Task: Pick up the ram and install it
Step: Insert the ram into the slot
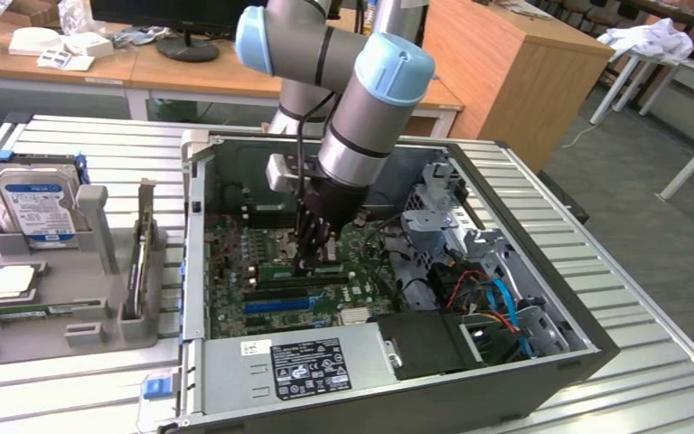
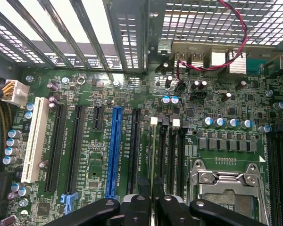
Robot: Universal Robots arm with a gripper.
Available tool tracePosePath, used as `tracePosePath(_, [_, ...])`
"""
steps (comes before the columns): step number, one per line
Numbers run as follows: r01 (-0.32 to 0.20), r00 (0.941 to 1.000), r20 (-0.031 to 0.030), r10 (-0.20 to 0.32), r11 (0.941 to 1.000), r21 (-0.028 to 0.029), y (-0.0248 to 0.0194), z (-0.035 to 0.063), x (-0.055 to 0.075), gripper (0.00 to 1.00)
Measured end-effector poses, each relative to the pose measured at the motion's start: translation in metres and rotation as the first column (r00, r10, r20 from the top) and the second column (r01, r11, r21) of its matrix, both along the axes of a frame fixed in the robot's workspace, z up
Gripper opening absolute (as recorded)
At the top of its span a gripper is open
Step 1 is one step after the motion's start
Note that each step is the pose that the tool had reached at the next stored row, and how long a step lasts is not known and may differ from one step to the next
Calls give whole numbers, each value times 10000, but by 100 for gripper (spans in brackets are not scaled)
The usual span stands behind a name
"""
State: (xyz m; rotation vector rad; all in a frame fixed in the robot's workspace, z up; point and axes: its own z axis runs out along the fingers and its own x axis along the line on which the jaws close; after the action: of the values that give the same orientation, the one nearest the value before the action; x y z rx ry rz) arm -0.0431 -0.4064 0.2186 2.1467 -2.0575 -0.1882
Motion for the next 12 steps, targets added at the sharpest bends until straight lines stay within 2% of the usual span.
tracePosePath(2, [-1, 10000, 0, 1, 10000, -1, 13, 0, 0, 13])
tracePosePath(12, [0, 10000, 0, 0, 10000, -1, 13, -6, 0, 13])
